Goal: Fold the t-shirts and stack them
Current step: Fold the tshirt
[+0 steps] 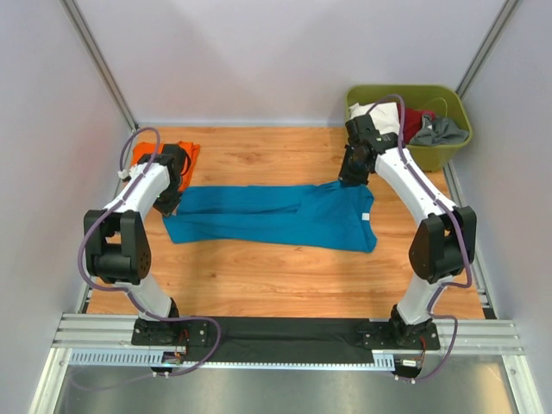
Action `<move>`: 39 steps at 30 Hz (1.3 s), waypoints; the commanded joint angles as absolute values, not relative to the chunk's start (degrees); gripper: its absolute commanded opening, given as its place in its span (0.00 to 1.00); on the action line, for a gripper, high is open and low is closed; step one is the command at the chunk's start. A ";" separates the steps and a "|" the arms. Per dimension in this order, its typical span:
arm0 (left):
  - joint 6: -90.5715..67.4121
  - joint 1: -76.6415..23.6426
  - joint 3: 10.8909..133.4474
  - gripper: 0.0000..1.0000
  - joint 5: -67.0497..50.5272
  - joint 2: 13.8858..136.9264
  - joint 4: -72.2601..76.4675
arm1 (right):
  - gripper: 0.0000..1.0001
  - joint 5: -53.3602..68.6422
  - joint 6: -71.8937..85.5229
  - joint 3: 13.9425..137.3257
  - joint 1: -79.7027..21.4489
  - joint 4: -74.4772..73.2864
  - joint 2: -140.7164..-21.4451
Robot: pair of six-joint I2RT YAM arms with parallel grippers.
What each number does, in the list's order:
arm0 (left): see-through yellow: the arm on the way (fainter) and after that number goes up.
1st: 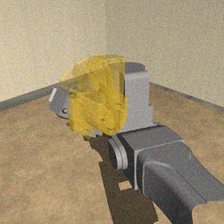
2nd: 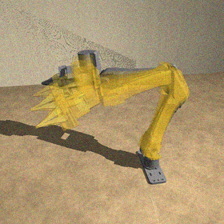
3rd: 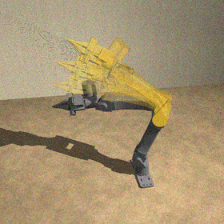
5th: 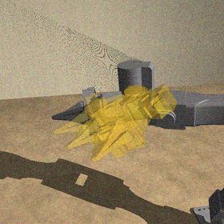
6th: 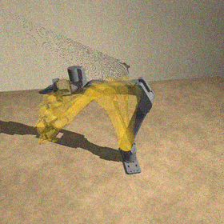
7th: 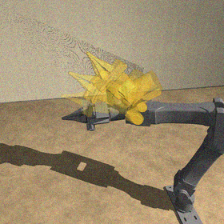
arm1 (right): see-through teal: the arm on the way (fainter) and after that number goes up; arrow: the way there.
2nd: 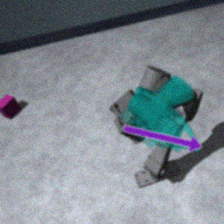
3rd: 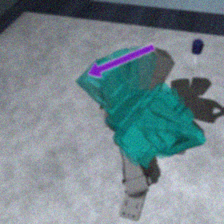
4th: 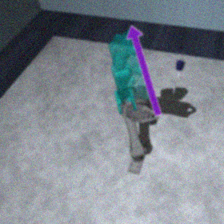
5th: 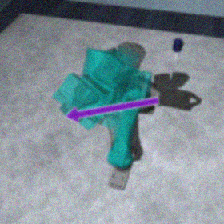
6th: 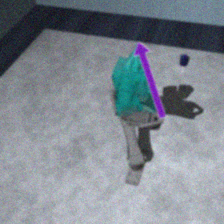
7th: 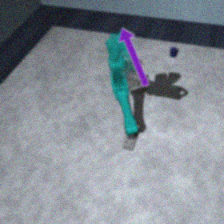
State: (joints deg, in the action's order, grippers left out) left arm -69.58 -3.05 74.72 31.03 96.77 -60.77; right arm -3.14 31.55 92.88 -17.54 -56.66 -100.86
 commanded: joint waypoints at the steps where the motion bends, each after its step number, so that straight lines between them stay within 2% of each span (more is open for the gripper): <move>1: -69.79 -3.25 76.99 0.00 34.36 96.94 -62.75 | 0.00 -3.17 29.36 96.06 -17.40 -57.04 -103.00; 14: -66.36 -3.95 79.10 0.00 34.54 100.11 -60.65 | 0.00 -4.92 27.42 103.44 -15.91 -57.66 -108.28; 36: -62.32 -4.22 82.97 0.00 35.16 107.05 -58.10 | 0.00 -6.24 23.21 104.94 -15.47 -56.34 -117.77; 38: -61.18 -4.22 83.32 0.00 35.16 107.66 -57.57 | 0.06 -6.24 23.03 105.20 -15.47 -55.38 -117.77; 39: -60.74 -4.22 83.49 0.00 35.07 107.93 -57.48 | 0.17 -5.98 22.85 105.38 -15.38 -55.28 -117.86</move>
State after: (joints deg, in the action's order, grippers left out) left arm -63.07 -4.16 81.08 33.34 107.24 -58.87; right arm -5.02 24.84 102.19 -15.59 -57.58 -117.99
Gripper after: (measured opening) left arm 0.009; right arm 0.106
